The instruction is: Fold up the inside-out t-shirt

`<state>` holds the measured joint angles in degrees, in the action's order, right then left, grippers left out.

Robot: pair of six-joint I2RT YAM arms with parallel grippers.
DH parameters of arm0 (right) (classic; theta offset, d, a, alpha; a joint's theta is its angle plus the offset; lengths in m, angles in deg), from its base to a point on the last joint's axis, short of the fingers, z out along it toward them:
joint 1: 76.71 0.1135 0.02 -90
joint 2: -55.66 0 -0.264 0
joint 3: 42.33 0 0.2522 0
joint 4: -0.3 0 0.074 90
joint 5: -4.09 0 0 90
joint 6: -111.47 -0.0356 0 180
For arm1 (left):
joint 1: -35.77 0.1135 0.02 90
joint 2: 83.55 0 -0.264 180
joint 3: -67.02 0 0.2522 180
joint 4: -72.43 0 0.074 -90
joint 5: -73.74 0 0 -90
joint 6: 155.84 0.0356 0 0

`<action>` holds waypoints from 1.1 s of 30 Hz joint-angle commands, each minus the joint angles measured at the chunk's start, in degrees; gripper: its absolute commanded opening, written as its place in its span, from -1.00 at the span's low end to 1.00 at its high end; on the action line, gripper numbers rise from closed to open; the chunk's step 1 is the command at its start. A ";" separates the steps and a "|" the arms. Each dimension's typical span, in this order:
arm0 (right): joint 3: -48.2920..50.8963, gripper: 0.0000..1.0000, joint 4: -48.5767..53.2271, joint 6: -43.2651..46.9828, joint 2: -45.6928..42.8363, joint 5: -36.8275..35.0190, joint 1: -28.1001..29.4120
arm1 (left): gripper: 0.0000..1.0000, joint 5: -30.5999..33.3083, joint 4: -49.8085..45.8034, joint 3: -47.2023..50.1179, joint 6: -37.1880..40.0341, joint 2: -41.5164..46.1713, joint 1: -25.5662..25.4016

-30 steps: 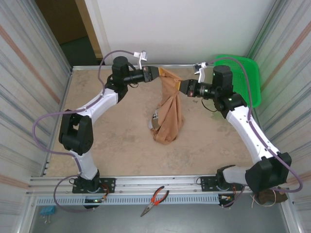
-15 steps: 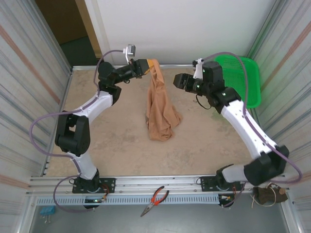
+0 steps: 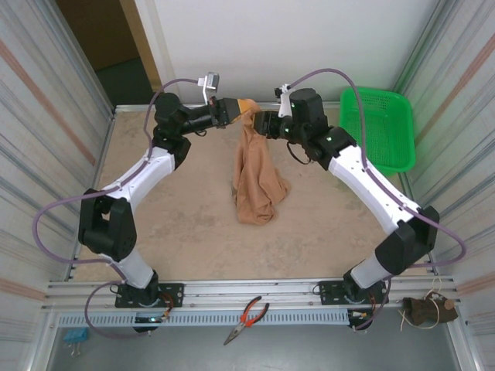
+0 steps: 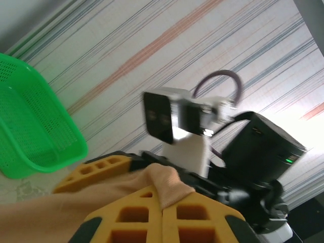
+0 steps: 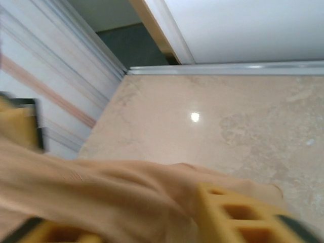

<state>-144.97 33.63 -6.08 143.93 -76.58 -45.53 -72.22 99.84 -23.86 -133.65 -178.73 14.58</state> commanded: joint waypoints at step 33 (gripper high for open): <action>15.78 -1.00 -34.83 -18.24 -6.11 36.21 -7.98 | 0.13 24.94 -41.52 6.57 38.89 22.23 -5.34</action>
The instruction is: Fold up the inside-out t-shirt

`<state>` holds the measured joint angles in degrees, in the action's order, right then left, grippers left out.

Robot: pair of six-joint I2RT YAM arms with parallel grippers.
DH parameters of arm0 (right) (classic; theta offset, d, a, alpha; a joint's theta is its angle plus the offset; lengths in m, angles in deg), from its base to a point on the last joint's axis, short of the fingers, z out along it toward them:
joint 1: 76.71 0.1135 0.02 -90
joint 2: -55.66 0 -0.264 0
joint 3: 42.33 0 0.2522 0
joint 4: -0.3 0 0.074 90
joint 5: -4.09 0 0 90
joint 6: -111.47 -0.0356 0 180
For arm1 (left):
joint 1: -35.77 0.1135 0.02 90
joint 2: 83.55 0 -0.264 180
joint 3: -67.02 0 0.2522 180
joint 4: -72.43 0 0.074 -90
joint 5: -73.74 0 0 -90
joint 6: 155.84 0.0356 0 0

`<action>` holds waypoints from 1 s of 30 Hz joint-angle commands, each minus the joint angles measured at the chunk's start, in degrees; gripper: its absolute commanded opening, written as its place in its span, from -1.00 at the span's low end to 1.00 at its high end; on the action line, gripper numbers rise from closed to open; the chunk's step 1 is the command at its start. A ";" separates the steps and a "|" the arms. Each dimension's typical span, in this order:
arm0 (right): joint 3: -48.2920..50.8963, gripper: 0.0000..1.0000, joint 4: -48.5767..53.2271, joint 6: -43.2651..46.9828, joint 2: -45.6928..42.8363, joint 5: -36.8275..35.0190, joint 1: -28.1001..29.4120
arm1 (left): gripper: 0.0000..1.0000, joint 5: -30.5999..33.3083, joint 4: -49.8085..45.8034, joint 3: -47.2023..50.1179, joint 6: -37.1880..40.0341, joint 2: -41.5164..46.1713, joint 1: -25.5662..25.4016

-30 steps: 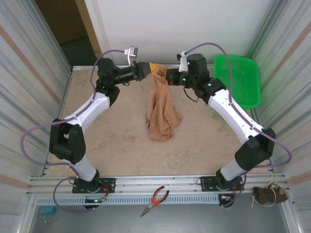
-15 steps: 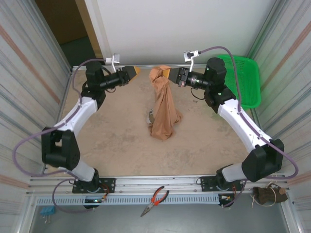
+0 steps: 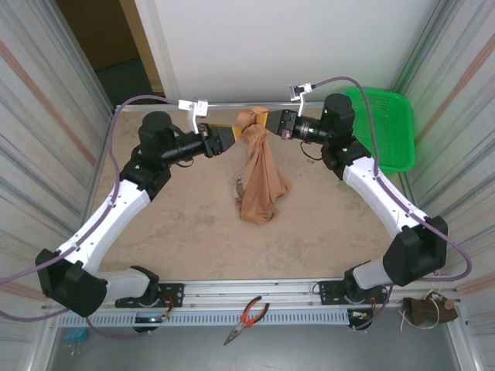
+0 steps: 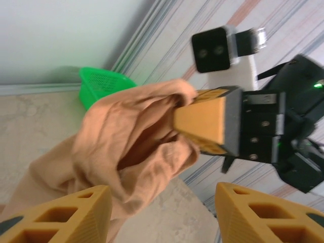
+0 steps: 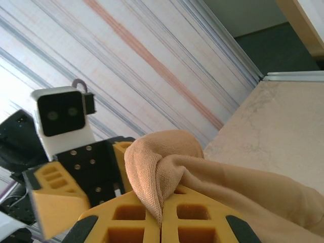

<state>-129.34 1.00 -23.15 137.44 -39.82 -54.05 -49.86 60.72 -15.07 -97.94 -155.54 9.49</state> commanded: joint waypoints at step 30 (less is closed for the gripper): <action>-30.57 -1.00 10.25 -3.74 8.35 -6.98 -5.70 | -1.00 -4.54 -3.15 -49.71 -4.15 -15.01 5.50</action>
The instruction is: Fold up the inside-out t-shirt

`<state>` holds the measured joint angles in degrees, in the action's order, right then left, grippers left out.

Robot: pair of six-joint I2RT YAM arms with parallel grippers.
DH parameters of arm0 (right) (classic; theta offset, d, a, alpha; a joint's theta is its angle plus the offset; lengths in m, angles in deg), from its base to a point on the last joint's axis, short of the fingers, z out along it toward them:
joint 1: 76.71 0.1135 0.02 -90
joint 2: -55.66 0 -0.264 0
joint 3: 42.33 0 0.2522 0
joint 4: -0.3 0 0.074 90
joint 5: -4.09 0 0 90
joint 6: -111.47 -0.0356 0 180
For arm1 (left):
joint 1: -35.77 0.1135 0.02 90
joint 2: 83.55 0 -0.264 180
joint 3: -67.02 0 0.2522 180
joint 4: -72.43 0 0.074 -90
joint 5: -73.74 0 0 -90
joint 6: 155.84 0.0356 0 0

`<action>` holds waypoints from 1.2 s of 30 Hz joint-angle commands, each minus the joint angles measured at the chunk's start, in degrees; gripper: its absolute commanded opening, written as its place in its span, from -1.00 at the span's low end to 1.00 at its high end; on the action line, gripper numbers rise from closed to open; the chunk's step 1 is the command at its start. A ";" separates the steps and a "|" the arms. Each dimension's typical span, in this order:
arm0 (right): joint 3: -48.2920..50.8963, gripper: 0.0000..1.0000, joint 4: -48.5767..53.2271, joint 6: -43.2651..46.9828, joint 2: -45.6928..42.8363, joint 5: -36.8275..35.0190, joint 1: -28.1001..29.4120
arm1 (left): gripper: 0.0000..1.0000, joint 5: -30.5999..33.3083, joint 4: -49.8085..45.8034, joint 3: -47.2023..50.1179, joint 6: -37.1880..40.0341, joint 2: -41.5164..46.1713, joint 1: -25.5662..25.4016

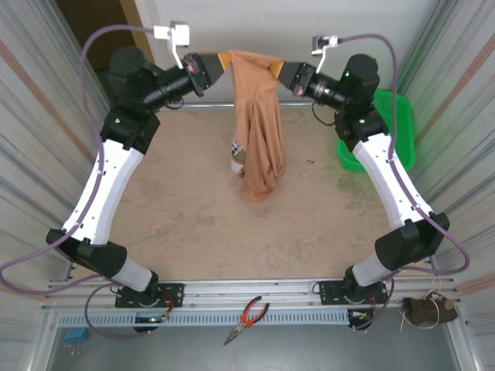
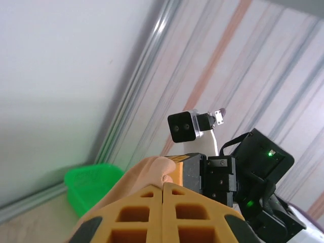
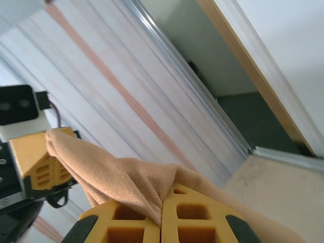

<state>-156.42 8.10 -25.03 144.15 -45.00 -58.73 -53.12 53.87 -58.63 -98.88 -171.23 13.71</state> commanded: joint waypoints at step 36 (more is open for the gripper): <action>-25.35 -1.00 13.65 15.70 2.21 -32.19 11.55 | 0.43 17.66 14.46 66.64 -3.18 20.00 -17.63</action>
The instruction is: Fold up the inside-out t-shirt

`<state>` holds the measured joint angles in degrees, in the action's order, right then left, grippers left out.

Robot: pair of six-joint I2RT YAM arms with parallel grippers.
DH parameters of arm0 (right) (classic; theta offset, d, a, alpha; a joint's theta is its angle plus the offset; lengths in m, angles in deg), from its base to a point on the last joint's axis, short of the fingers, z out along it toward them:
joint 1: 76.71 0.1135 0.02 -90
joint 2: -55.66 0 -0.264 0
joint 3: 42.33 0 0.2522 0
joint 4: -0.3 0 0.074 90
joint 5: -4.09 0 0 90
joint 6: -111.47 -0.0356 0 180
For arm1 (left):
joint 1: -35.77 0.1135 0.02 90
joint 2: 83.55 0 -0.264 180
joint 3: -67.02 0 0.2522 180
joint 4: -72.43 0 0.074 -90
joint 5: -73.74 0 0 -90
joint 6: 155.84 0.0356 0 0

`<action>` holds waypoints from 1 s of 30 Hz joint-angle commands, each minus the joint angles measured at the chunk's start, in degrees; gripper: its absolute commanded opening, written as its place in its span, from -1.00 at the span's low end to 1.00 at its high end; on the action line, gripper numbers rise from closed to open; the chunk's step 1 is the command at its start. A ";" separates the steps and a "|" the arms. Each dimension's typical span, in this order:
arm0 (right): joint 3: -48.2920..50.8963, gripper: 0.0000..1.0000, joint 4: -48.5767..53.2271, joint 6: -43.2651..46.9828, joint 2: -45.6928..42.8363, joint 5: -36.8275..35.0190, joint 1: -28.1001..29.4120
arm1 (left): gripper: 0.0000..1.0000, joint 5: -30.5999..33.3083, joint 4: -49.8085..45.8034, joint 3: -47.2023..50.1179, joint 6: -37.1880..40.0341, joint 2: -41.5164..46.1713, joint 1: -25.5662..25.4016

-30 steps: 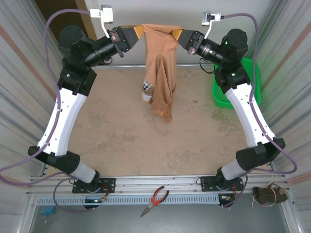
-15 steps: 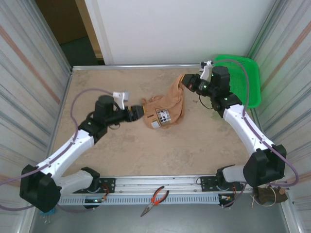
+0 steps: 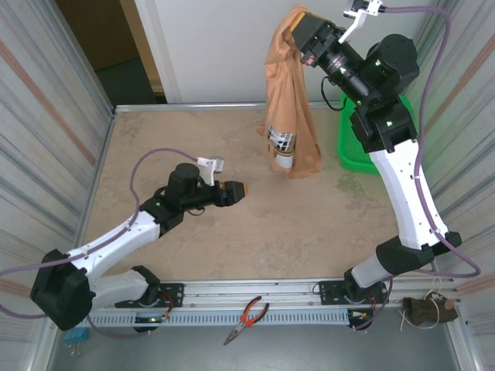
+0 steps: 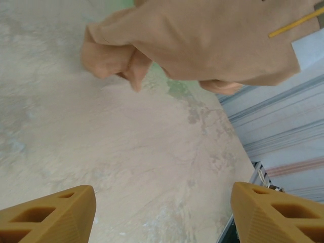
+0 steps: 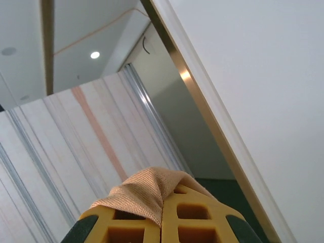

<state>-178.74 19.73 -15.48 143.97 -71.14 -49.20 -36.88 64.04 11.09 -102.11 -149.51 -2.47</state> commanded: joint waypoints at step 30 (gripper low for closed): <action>-13.99 -1.00 4.52 14.38 9.40 -15.38 11.32 | 0.61 40.02 8.08 3.85 -7.35 0.70 -13.88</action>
<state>-190.17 27.71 -2.80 152.93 -85.02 -38.43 -7.51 73.33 13.69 -107.56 -151.95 -16.37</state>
